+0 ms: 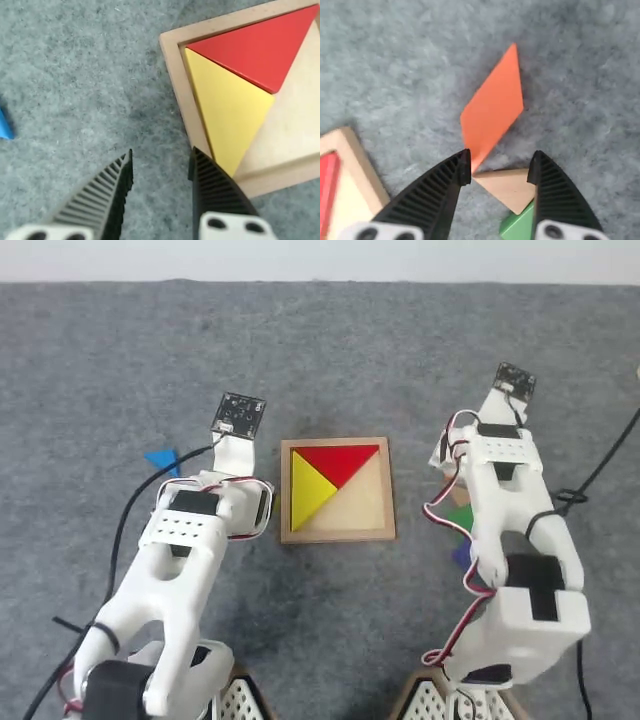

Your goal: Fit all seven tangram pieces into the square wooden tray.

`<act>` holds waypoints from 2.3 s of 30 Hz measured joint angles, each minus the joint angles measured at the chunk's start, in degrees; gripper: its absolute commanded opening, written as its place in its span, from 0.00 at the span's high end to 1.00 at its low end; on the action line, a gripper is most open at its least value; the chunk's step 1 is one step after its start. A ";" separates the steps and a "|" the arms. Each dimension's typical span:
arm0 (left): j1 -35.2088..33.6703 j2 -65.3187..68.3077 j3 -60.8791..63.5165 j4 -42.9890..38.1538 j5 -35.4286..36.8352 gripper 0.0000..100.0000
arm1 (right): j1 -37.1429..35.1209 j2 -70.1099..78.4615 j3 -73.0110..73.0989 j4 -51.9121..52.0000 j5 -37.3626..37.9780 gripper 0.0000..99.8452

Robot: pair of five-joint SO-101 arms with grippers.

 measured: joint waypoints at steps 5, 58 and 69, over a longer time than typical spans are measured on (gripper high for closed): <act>0.00 0.00 0.00 0.00 0.00 0.82 | -0.18 0.97 -0.26 0.00 -3.34 0.90; 0.00 0.00 0.18 0.00 -0.18 0.82 | -0.70 12.66 -16.70 0.00 -14.68 0.72; 0.00 0.00 0.18 0.00 -0.18 0.82 | -1.32 12.66 -16.70 0.00 -20.84 0.80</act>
